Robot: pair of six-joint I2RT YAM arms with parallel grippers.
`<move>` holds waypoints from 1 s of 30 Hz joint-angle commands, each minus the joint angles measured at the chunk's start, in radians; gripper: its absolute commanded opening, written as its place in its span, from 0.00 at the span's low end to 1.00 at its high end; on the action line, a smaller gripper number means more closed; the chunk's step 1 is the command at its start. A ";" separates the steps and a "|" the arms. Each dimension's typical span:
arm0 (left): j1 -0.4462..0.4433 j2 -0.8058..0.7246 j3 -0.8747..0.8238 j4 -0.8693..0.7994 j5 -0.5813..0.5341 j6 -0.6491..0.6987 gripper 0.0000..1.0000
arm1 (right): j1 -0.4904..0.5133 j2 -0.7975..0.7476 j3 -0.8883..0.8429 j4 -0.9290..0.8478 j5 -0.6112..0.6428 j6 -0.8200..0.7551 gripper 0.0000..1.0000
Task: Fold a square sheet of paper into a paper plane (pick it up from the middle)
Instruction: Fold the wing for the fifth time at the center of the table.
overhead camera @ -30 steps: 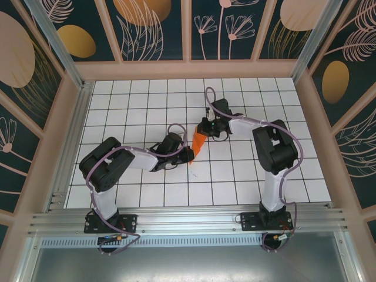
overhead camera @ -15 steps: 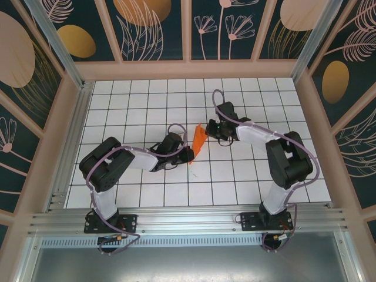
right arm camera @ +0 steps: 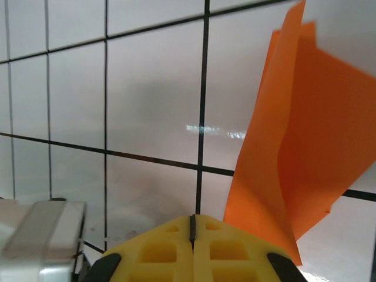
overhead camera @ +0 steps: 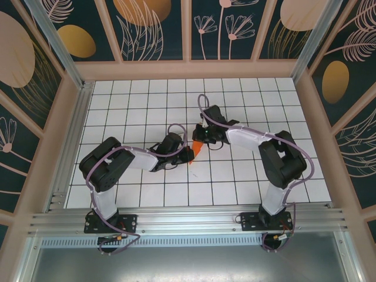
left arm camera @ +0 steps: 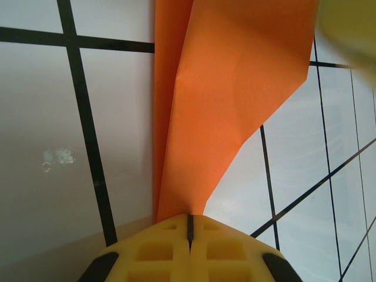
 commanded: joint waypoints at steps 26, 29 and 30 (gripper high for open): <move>-0.022 0.090 -0.071 -0.147 0.028 0.023 0.00 | -0.103 0.284 0.165 0.034 -0.045 0.007 0.01; -0.023 0.093 -0.076 -0.146 0.031 0.023 0.00 | -0.121 0.301 0.188 0.027 -0.032 -0.002 0.01; -0.022 0.095 -0.077 -0.146 0.031 0.023 0.00 | -0.128 0.305 0.197 0.028 -0.026 -0.004 0.01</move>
